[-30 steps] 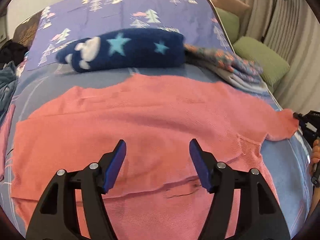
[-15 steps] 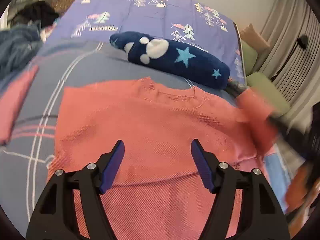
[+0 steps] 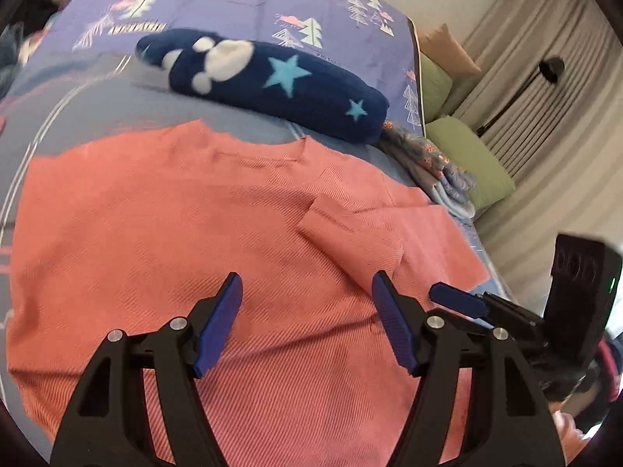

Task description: Fold small clothes

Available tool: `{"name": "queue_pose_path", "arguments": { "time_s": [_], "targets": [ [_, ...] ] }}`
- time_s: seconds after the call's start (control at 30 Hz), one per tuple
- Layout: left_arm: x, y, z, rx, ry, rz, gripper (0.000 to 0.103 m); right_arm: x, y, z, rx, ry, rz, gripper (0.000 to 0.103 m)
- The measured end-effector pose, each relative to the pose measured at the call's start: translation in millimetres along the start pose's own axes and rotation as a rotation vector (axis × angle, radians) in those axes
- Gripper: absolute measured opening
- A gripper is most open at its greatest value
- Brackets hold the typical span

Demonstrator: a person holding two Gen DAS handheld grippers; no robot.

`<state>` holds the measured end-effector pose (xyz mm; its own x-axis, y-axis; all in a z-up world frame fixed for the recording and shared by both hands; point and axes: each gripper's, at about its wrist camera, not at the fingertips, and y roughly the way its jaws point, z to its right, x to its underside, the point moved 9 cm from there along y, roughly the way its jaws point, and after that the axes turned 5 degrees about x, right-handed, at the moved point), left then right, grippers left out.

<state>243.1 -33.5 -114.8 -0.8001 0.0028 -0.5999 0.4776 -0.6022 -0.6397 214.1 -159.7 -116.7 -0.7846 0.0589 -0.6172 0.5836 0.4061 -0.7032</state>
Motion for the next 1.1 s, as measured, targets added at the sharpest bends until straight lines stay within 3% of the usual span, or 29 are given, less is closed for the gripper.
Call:
{"name": "queue_pose_path", "arguments": {
  "time_s": [0.17, 0.23, 0.3, 0.37, 0.43, 0.5, 0.67, 0.73, 0.77, 0.8, 0.87, 1.0, 1.1],
  "targets": [
    [-2, -16, -27, -0.022, -0.105, 0.062, 0.069, -21, 36, -12, -0.104, 0.092, -0.075, 0.069],
    [-3, -31, -46, -0.031, -0.161, 0.09, 0.069, -21, 43, -27, -0.168, 0.096, -0.094, 0.066],
    [-5, -43, -61, -0.03, -0.191, 0.11, 0.069, -14, 25, -70, -0.35, -0.016, -0.079, 0.066],
    [-6, -48, -64, 0.004, -0.196, 0.106, 0.07, -5, 4, -94, -0.378, -0.16, -0.039, 0.066],
    [-5, -43, -59, 0.074, -0.212, 0.075, 0.071, 1, -8, -94, -0.297, -0.236, -0.009, 0.066],
    [-2, -34, -50, 0.12, -0.221, 0.042, 0.071, 4, -17, -78, -0.234, -0.214, -0.008, 0.066],
    [7, -4, -19, 0.107, -0.12, -0.05, 0.069, 13, -46, -21, -0.043, -0.157, 0.055, 0.071],
    [9, 10, -8, 0.065, -0.055, -0.078, 0.058, 18, -55, 2, 0.009, -0.113, 0.076, 0.072],
    [9, 16, -5, 0.046, -0.038, -0.09, 0.041, 20, -59, 14, 0.032, -0.084, 0.087, 0.072],
    [10, 21, -4, 0.031, -0.025, -0.1, 0.016, 22, -66, 27, 0.057, -0.046, 0.106, 0.072],
    [9, 32, 4, -0.001, 0.005, -0.115, 0.006, 23, -74, 47, 0.088, 0.007, 0.137, 0.075],
    [-17, 11, 29, 0.031, 0.04, -0.026, 0.005, 23, -90, 87, 0.228, 0.06, 0.171, 0.077],
    [-56, -32, 51, 0.048, 0.074, 0.093, 0.005, 30, -86, 120, 0.452, 0.013, 0.106, 0.077]
  ]
}}
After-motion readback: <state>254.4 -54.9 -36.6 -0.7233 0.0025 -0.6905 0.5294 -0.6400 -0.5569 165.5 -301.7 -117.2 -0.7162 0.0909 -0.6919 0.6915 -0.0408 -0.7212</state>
